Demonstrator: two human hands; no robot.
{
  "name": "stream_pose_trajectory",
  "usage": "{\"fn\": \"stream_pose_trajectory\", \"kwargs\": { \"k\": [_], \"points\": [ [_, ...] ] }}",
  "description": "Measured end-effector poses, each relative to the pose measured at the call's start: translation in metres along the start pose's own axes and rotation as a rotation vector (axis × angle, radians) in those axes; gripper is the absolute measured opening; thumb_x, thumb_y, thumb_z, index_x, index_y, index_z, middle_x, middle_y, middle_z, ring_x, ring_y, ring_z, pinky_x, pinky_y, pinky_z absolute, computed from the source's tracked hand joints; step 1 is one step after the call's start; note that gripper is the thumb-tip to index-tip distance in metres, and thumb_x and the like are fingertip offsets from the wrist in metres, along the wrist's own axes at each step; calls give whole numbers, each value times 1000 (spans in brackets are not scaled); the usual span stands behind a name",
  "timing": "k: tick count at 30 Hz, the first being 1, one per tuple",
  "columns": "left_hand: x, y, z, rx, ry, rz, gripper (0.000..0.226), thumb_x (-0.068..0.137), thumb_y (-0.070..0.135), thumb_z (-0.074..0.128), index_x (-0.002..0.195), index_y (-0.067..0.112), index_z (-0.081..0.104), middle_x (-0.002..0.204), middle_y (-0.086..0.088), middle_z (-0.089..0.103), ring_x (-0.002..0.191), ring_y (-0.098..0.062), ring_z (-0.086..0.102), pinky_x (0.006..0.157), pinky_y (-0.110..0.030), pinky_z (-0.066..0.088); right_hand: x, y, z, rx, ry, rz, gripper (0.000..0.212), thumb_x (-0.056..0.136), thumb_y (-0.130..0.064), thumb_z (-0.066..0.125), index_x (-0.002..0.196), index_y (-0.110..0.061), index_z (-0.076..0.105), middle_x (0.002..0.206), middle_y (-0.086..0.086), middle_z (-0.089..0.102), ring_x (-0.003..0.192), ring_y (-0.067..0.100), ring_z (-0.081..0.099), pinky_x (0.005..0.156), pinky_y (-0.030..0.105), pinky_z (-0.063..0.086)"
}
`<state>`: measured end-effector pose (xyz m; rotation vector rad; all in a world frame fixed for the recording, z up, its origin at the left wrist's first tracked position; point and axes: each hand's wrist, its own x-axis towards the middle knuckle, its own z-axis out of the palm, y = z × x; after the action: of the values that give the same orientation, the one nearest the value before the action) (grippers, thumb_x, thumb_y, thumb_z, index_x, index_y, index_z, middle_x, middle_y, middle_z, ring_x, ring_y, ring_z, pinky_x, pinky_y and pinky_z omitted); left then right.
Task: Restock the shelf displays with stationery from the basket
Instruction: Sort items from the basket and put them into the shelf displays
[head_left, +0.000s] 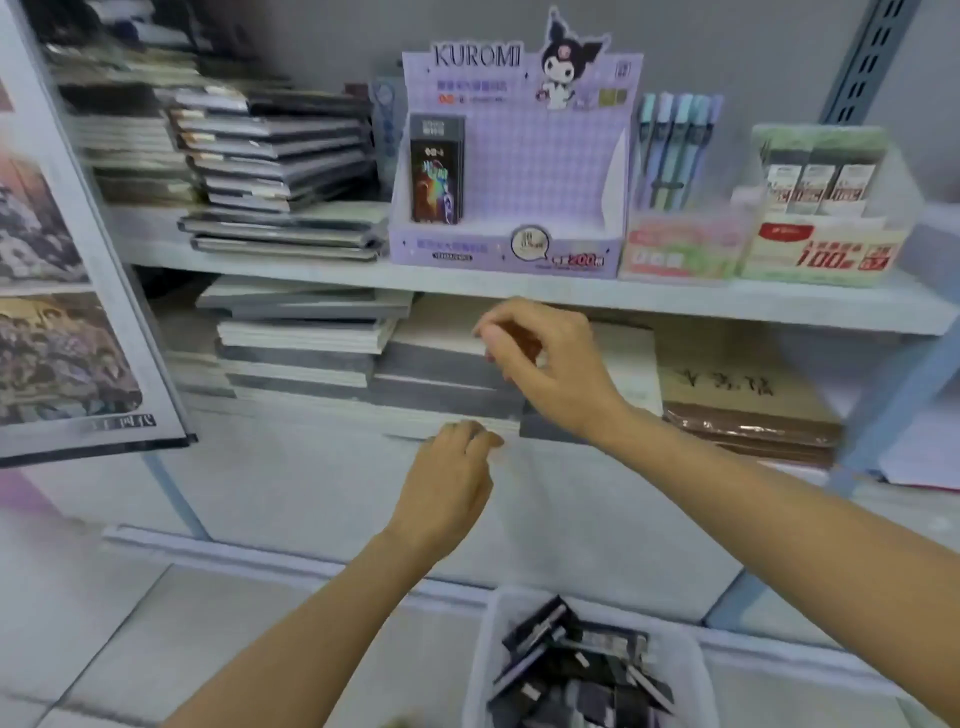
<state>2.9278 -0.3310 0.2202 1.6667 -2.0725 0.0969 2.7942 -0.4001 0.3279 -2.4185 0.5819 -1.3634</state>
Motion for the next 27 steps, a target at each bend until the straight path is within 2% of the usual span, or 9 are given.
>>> {"fn": "stream_pose_trajectory", "kwargs": {
  "k": [2, 4, 7, 10, 12, 14, 16, 20, 27],
  "points": [
    [-26, 0, 54, -32, -322, 13, 39, 99, 8, 37, 136, 15, 49, 138, -3, 48, 122, -20, 45, 98, -27, 34, -66, 27, 11, 26, -156, 178, 16, 96, -15, 55, 88, -9, 67, 69, -6, 63, 56, 9, 57, 56, 32, 50],
    [-54, 0, 104, -30, -522, -22, 39, 102, 10, 34, 139, 16, 44, 145, -3, 42, 128, -19, 41, 101, -27, 32, -129, 58, 21, 3, -336, 378, 17, 97, -15, 56, 88, -9, 68, 68, -6, 63, 57, 15, 59, 60, 37, 52],
    [-97, 2, 160, 23, -706, -88, 43, 104, 14, 32, 146, 14, 34, 156, -5, 28, 139, -20, 31, 110, -32, 27, -214, 104, 34, -103, -616, 612, 18, 97, -24, 55, 97, -11, 68, 83, 2, 69, 72, 21, 63, 68, 33, 50],
    [-131, 0, 195, 100, -857, -110, 53, 105, 17, 30, 154, 11, 12, 164, -5, 2, 149, -19, 10, 116, -31, 16, -292, 137, 44, -138, -870, 812, 26, 95, -35, 57, 114, -17, 60, 106, 1, 66, 93, 20, 62, 76, 27, 46],
    [-142, -2, 203, 108, -859, -148, 57, 105, 17, 33, 154, 7, 7, 163, -7, -5, 150, -22, 2, 119, -30, 13, -333, 150, 52, -162, -1033, 877, 47, 92, -40, 60, 131, -17, 48, 128, 6, 54, 116, 23, 53, 91, 31, 44],
    [-146, 1, 204, 76, -726, -118, 61, 93, 12, 61, 146, -3, 34, 157, -17, 25, 144, -32, 29, 114, -31, 32, -364, 156, 58, -245, -1078, 871, 67, 90, -45, 61, 145, -17, 33, 145, 8, 37, 132, 26, 37, 106, 36, 36],
    [-150, 0, 208, 53, -615, -93, 59, 68, 6, 86, 121, -7, 62, 132, -21, 58, 119, -37, 59, 91, -39, 54, -380, 159, 65, -320, -1006, 861, 78, 88, -48, 63, 149, -17, 26, 151, 7, 29, 137, 25, 30, 112, 38, 31],
    [-156, -2, 219, -72, -553, -152, 44, 87, 2, 67, 128, -9, 55, 140, -23, 50, 130, -40, 47, 104, -49, 45, -383, 167, 77, -436, -987, 879, 80, 81, -51, 69, 144, -18, 34, 141, 7, 35, 130, 27, 32, 106, 41, 35],
    [-160, -2, 231, -47, -580, -213, 43, 101, 20, 45, 142, 9, 44, 154, -8, 33, 144, -28, 24, 114, -41, 32, -382, 172, 76, -334, -950, 831, 55, 82, -35, 73, 129, -17, 52, 131, 3, 46, 121, 21, 42, 96, 33, 40]
  ]
}}
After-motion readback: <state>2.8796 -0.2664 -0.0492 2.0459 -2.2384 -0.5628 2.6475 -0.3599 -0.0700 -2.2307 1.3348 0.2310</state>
